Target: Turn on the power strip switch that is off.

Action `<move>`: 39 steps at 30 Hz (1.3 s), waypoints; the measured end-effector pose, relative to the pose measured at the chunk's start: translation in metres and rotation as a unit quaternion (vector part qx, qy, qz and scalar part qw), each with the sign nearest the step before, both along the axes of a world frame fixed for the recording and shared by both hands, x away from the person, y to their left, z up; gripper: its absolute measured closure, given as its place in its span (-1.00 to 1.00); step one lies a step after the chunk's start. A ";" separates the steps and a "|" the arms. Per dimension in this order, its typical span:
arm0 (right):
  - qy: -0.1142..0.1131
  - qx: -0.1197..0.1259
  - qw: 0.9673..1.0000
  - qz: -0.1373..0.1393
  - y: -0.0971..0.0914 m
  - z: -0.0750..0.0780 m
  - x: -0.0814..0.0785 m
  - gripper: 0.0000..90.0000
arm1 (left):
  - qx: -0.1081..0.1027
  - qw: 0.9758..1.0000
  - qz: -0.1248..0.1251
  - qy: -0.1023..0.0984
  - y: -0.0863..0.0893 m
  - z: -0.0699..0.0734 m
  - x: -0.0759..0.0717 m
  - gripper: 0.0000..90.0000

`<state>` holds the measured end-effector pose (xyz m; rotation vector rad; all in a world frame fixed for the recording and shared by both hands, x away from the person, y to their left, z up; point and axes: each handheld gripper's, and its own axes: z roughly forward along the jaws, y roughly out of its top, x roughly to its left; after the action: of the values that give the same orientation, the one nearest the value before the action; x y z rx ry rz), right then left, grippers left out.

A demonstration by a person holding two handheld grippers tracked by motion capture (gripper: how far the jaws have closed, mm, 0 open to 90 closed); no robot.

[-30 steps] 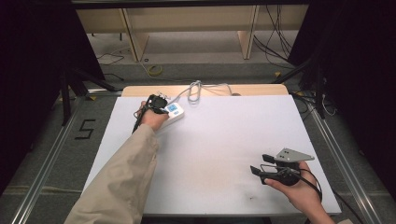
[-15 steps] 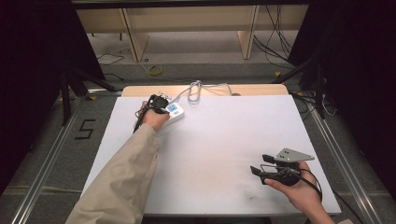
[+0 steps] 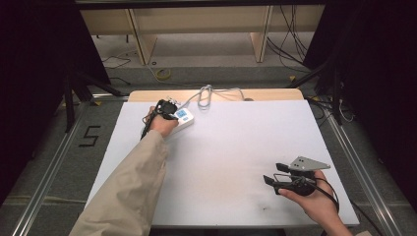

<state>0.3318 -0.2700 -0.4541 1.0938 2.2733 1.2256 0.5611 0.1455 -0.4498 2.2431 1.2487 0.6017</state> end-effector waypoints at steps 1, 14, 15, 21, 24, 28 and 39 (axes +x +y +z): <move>0.000 0.000 1.000 0.000 0.000 0.000 0.000 -0.28 | 0.001 1.000 0.000 -0.001 0.000 0.000 0.000 1.00; 0.002 -0.001 1.000 0.001 0.000 0.000 0.000 -0.28 | 0.013 1.000 -0.004 0.002 -0.002 0.000 0.001 1.00; 0.002 -0.001 1.000 0.001 0.000 0.000 0.000 -0.28 | 0.012 1.000 -0.004 0.004 -0.002 0.000 0.001 1.00; 0.001 -0.001 1.000 0.000 0.000 0.000 0.000 -0.28 | 0.010 1.000 -0.007 0.003 -0.001 -0.001 0.001 1.00; 0.002 -0.001 1.000 0.001 0.001 0.000 0.000 -0.28 | 0.008 1.000 -0.005 0.005 -0.001 -0.001 0.001 1.00; 0.002 -0.001 1.000 0.001 0.001 0.000 0.000 -0.28 | 0.009 1.000 -0.005 0.006 -0.001 -0.001 0.001 1.00; 0.001 -0.002 1.000 0.001 0.001 0.000 0.000 -0.28 | 0.010 1.000 -0.006 0.012 -0.001 0.000 0.003 1.00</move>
<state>0.3316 -0.2692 -0.4546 1.0926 2.2788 1.2207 0.5636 0.1442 -0.4500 2.2776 1.2458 0.5872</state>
